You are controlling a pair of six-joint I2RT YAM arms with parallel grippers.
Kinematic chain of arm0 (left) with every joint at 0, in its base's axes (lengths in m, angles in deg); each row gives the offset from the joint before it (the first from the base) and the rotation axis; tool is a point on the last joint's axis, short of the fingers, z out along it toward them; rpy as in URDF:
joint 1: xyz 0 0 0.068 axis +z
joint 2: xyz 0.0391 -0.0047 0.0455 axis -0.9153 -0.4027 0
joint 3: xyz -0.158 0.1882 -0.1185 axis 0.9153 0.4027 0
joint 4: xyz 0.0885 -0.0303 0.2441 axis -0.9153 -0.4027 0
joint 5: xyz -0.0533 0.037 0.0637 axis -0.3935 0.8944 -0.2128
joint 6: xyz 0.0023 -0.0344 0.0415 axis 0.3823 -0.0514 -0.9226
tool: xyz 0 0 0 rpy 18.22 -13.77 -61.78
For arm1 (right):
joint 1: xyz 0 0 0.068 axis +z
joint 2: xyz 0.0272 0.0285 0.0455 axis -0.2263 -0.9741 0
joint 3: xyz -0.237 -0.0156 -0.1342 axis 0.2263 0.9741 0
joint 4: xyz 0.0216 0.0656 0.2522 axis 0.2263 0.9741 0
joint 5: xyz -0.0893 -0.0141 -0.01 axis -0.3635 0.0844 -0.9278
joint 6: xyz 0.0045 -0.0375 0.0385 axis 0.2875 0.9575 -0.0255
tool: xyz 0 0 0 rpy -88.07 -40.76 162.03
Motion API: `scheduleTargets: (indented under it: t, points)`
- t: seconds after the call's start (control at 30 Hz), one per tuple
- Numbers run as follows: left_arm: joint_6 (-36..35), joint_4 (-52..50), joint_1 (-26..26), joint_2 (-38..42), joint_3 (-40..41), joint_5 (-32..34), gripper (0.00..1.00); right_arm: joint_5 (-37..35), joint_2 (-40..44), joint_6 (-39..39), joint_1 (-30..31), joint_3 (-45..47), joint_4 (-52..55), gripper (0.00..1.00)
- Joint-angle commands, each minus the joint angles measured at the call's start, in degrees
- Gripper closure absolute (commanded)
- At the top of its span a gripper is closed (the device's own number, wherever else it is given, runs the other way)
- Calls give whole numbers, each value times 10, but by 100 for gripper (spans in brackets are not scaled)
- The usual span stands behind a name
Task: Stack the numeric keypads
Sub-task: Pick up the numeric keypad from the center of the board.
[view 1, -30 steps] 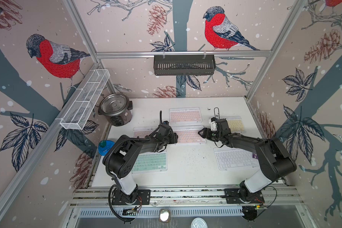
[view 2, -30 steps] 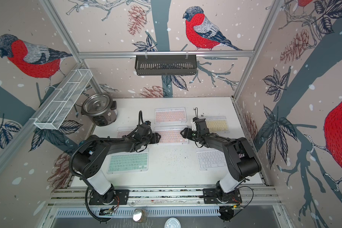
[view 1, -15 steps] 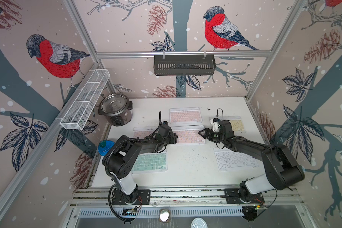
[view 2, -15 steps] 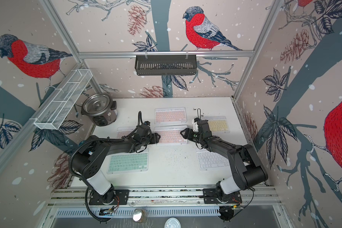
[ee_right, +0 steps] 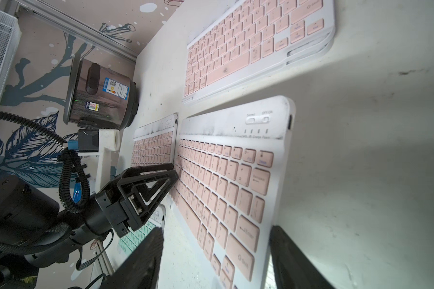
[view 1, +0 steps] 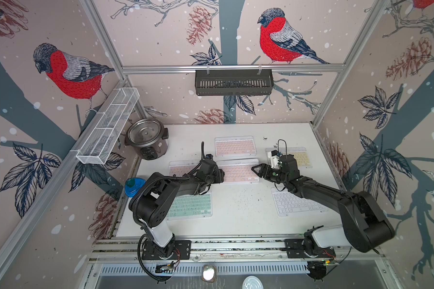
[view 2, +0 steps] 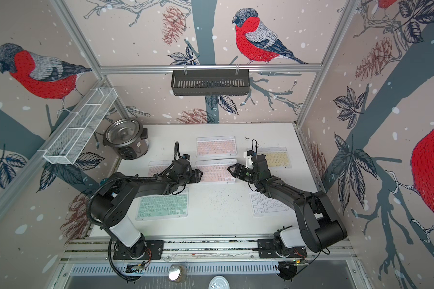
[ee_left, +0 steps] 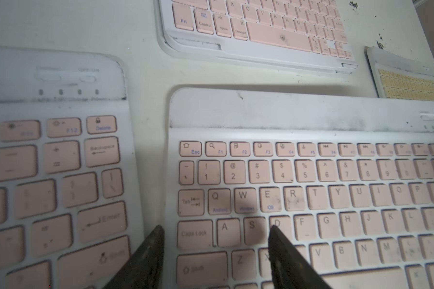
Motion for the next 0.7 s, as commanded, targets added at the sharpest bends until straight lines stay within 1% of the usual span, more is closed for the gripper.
scheduleTargets:
  t: [0.0, 0.1, 0.27, 0.43, 0.57, 0.67]
  points:
    - [17, -57, -14, -3, 8, -112, 35, 107, 2, -29, 11, 7, -63, 32]
    - [19, -54, -14, -3, 11, -114, 35, 102, -4, -34, 13, 12, -68, 32]
    - [26, -59, -14, -9, 10, -104, 36, 56, -36, -14, 9, 6, -24, 32]
    - [37, -71, -14, -23, 3, -89, 36, 54, -86, -15, -3, 9, -37, 33]
    - [41, -75, -14, -24, 3, -86, 36, 41, -108, -8, -9, 6, -34, 33]
    - [42, -84, -14, -23, 0, -76, 36, -10, -118, 18, -9, -18, 23, 33]
